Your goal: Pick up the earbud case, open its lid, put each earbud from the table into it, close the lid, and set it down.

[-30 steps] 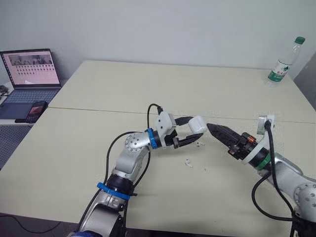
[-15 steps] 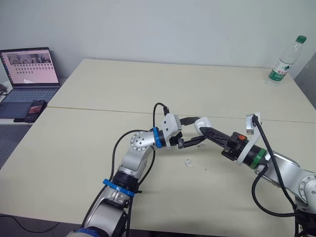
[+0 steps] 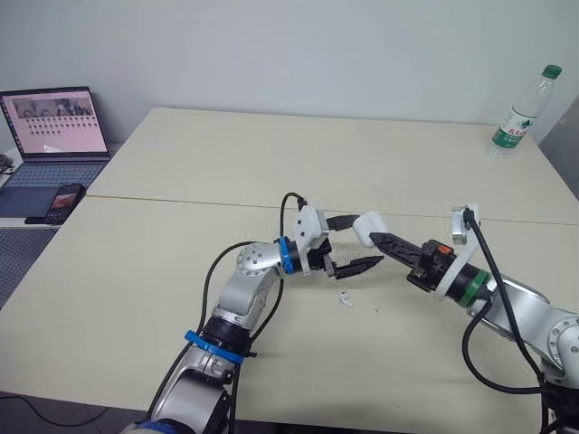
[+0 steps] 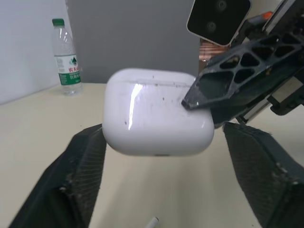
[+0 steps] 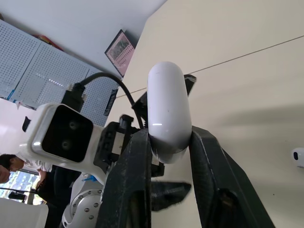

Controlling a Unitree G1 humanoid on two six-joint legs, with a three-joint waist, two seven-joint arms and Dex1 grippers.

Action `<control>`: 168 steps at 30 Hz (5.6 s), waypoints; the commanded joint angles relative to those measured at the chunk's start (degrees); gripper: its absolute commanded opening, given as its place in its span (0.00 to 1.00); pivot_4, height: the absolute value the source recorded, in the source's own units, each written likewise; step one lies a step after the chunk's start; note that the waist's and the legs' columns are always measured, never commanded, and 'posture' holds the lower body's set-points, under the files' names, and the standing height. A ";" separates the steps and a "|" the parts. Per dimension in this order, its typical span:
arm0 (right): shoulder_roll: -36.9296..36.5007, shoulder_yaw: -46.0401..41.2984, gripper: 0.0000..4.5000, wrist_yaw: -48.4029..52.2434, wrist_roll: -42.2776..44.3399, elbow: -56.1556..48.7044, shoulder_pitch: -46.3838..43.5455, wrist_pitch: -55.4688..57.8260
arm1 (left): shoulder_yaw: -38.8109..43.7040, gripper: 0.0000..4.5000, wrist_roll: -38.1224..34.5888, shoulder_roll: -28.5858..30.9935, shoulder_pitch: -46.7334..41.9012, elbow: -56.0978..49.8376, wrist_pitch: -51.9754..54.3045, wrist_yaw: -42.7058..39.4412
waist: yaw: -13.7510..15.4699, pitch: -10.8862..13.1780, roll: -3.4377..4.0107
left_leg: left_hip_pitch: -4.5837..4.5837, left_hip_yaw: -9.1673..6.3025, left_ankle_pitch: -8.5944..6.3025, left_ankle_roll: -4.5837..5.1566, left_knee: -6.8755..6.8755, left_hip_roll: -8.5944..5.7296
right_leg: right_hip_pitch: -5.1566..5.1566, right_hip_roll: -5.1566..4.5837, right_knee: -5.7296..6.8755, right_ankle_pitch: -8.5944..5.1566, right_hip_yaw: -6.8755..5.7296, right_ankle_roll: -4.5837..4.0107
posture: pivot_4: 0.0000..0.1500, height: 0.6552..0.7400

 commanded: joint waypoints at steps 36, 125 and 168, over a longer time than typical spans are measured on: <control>-12.75 -1.22 0.17 51.30 -27.34 -3.63 -0.88 8.95 | 3.08 0.99 -28.11 15.66 -4.71 -13.63 52.06 -16.42 | -0.07 0.03 -0.05 | 0.07 -0.03 0.00 0.00 0.01 0.12 | -0.03 0.13 0.00 -0.01 0.01 0.02 | 1.00 0.95; -2.56 26.93 0.86 30.49 -63.93 -6.67 -22.35 35.35 | 18.72 0.17 -22.01 22.57 7.89 -13.55 30.06 -13.65 | 0.04 0.03 -0.11 | -0.52 0.08 0.01 -0.01 0.07 0.14 | -0.84 -0.29 0.21 0.12 0.06 -0.21 | 1.00 0.95; -37.00 11.47 0.10 80.62 -90.97 7.10 13.08 -32.16 | 17.02 0.17 -22.18 22.56 7.36 -13.25 31.86 -12.74 | -0.49 -0.01 -0.27 | -0.29 0.24 0.02 0.02 0.22 0.20 | -0.70 0.23 0.27 0.22 0.17 -0.25 | 1.00 0.95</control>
